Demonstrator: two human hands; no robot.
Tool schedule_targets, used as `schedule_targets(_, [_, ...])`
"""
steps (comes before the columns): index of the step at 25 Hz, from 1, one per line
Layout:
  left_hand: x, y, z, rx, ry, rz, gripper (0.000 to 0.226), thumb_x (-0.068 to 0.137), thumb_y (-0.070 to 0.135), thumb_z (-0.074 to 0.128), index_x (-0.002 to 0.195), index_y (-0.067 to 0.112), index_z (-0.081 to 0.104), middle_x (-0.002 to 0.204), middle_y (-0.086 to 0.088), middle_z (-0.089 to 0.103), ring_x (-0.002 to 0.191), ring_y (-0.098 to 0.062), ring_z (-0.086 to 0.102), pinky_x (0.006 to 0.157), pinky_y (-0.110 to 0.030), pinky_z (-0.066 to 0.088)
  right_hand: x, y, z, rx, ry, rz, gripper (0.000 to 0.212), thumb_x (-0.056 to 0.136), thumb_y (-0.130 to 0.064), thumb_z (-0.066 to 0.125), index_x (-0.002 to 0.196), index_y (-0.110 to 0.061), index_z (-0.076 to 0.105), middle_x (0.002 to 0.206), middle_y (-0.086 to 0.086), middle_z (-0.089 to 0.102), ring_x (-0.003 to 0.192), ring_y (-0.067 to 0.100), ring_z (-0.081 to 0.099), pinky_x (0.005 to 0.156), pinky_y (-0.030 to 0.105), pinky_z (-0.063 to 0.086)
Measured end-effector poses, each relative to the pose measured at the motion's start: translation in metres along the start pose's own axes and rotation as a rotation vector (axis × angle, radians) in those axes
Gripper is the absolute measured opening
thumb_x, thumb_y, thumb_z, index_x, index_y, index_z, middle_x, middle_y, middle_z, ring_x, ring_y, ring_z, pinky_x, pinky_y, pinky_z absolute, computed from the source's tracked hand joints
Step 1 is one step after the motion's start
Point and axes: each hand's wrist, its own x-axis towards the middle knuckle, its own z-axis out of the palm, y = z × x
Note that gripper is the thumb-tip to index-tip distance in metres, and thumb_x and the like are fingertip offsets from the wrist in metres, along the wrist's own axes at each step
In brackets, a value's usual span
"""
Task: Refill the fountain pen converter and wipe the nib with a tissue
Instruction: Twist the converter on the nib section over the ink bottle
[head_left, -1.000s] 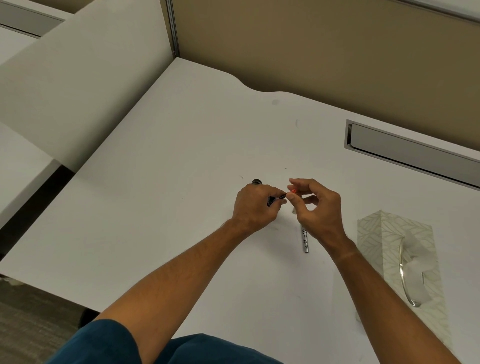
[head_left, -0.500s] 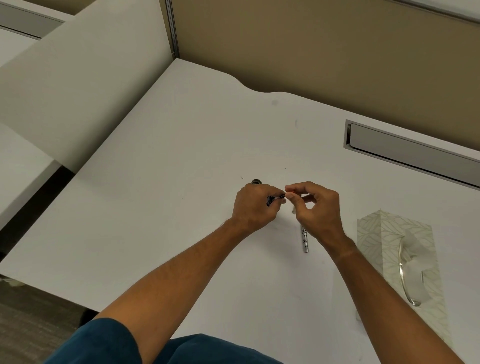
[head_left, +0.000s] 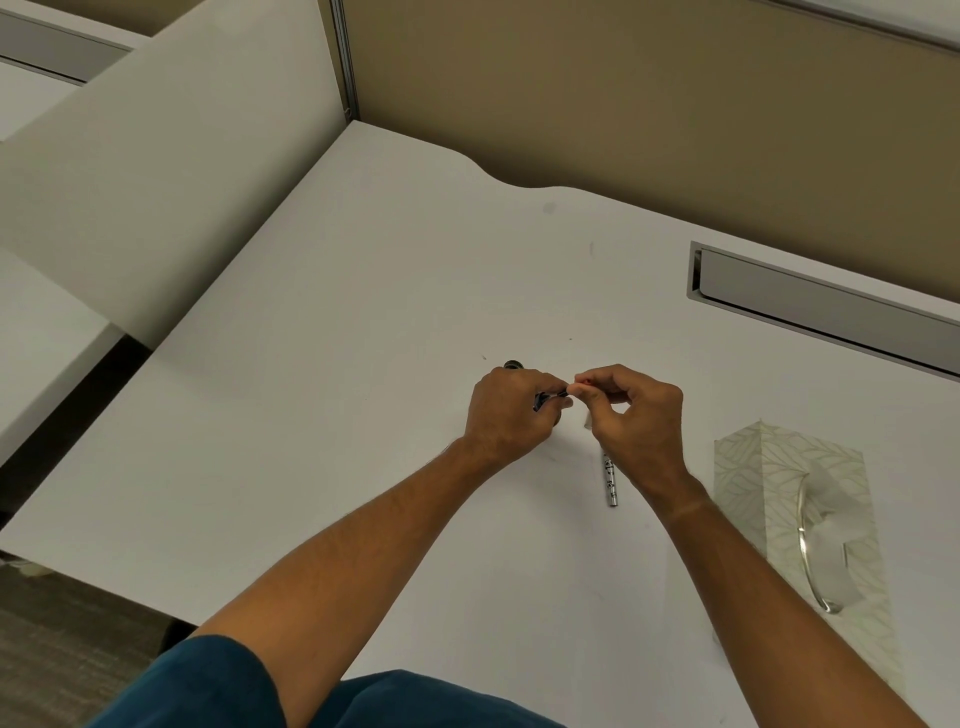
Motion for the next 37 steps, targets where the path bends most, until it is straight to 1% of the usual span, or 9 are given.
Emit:
schedule_targets(6, [0.0,0.001,-0.002,-0.008,-0.015,0.01,0.018,0.084,0.024,0.073,0.099,0.015,0.077,0.093,-0.003,0.078,0.082,-0.02,0.07,0.073,-0.038,0.057,-0.001,-0.002,-0.003,0.004,-0.001,-0.012,0.008,0.082,-0.005,0.077,0.09,-0.005,0.077,0.083,0.001,0.075,0.072,0.012,0.069,0.07,0.013,0.055])
schedule_targets(12, [-0.003,0.002,-0.002,-0.04,0.001,0.011,0.043,0.076,0.036,0.079,0.112,0.014,0.071,0.108,-0.003,0.075,0.099,-0.02,0.069,0.085,-0.038,0.056,-0.003,0.0,-0.008,0.029,0.032,0.003,0.011,0.083,-0.008,0.077,0.094,-0.007,0.076,0.084,-0.003,0.073,0.075,0.007,0.069,0.072,0.01,0.053])
schedule_targets(14, [-0.005,0.003,-0.004,-0.078,0.008,0.018,0.047,0.073,0.038,0.08,0.113,0.014,0.07,0.11,-0.002,0.074,0.102,-0.018,0.068,0.088,-0.035,0.055,-0.005,0.001,-0.011,0.066,0.053,0.035,0.012,0.083,-0.012,0.077,0.096,-0.01,0.076,0.084,-0.005,0.073,0.077,0.004,0.07,0.072,0.009,0.052])
schedule_targets(18, [-0.009,0.003,-0.008,-0.231,0.069,-0.018,0.04,0.075,0.025,0.078,0.112,0.012,0.07,0.111,-0.002,0.072,0.102,-0.011,0.065,0.087,-0.027,0.055,-0.008,0.002,-0.016,0.172,0.099,0.116,0.013,0.084,-0.014,0.077,0.096,-0.018,0.075,0.083,-0.015,0.072,0.074,0.003,0.071,0.069,0.011,0.054])
schedule_targets(20, [-0.012,0.003,-0.011,-0.311,0.116,-0.066,0.035,0.075,0.019,0.072,0.109,0.011,0.071,0.107,0.002,0.071,0.097,-0.005,0.063,0.084,-0.02,0.054,-0.011,0.003,-0.016,0.205,0.112,0.137,0.015,0.084,-0.013,0.077,0.096,-0.02,0.074,0.082,-0.016,0.072,0.07,0.004,0.072,0.068,0.011,0.054])
schedule_targets(22, [-0.013,0.004,-0.014,-0.368,0.143,-0.114,0.034,0.074,0.015,0.067,0.107,0.01,0.071,0.105,0.005,0.069,0.097,-0.006,0.063,0.084,-0.016,0.052,-0.014,0.004,-0.016,0.214,0.12,0.147,0.015,0.084,-0.013,0.077,0.097,-0.02,0.074,0.084,-0.015,0.073,0.072,0.005,0.072,0.068,0.013,0.055])
schedule_targets(27, [-0.015,0.005,-0.018,-0.432,0.138,-0.174,0.044,0.065,0.011,0.058,0.106,0.006,0.071,0.106,-0.005,0.071,0.1,-0.019,0.066,0.088,-0.026,0.055,-0.015,0.007,-0.017,0.209,0.132,0.159,0.015,0.085,-0.015,0.076,0.097,-0.024,0.073,0.086,-0.016,0.073,0.077,0.008,0.073,0.072,0.02,0.059])
schedule_targets(33, [-0.015,0.004,-0.018,-0.429,0.131,-0.191,0.044,0.062,0.01,0.056,0.103,0.005,0.072,0.103,-0.003,0.071,0.099,-0.019,0.066,0.089,-0.03,0.055,-0.015,0.012,-0.018,0.194,0.134,0.165,0.017,0.087,-0.016,0.074,0.097,-0.03,0.072,0.084,-0.022,0.073,0.078,0.011,0.073,0.075,0.031,0.062])
schedule_targets(37, [-0.015,0.006,-0.018,-0.424,0.123,-0.187,0.044,0.062,0.01,0.055,0.103,0.005,0.073,0.102,-0.004,0.072,0.099,-0.017,0.066,0.089,-0.03,0.055,-0.014,0.012,-0.018,0.205,0.145,0.16,0.017,0.087,-0.016,0.073,0.096,-0.03,0.072,0.084,-0.023,0.073,0.077,0.01,0.074,0.074,0.029,0.062])
